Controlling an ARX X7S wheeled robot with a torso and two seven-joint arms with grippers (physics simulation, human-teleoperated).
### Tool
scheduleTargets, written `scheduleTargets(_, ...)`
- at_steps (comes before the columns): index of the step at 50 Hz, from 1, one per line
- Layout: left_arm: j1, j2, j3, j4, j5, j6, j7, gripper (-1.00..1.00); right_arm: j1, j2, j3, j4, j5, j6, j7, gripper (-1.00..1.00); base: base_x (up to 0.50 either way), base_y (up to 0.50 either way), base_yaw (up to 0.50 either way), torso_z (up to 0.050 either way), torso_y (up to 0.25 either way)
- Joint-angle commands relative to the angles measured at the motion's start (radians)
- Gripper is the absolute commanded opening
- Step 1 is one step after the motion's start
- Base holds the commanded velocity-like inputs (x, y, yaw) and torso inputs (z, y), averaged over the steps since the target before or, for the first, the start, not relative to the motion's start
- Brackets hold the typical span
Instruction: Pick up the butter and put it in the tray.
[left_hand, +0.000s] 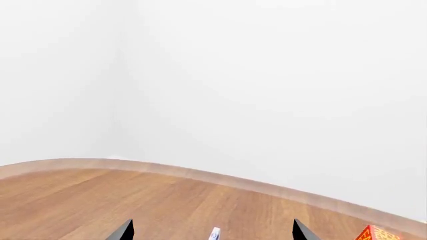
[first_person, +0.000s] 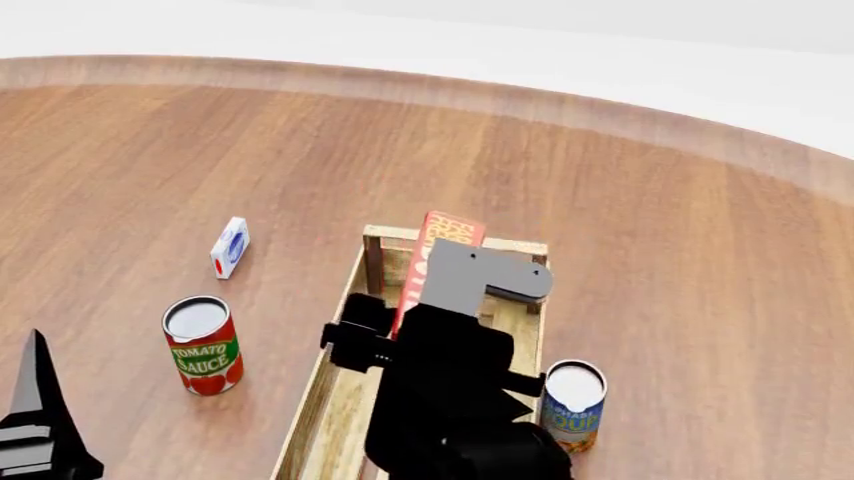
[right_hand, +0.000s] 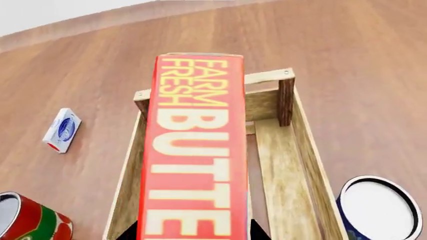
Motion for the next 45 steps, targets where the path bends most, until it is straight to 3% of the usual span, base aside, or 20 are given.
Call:
scheduleTargets(1,0.006,0.017,-0.026,0.016,-0.013,0.015,0.046,1.0,0.06,-0.023,-0.146,0.092,0.094,-0.107,-0.006,-1.0,0.0,0.0,0.0,0.0,0.0)
scheduleTargets(10,0.003,0.018,-0.025,0.004,-0.013,0.022,0.048,1.0,0.07,-0.024,-0.406,0.148,0.256,-0.179,-0.019,-1.0,0.0,0.0,0.0,0.001,0.001)
scheduleTargets(17,0.004,0.016,-0.022,0.003,-0.013,0.022,0.046,1.0,0.079,-0.024,-0.514,0.173,0.363,-0.21,-0.027,-1.0,0.0,0.0,0.0,0.0,0.001)
scheduleTargets(45,0.001,0.008,-0.034,-0.003,-0.033,0.028,0.041,1.0,0.072,-0.024,-0.565,0.129,0.4,-0.18,-0.018,-1.0,0.0,0.0,0.0,0.0,0.001)
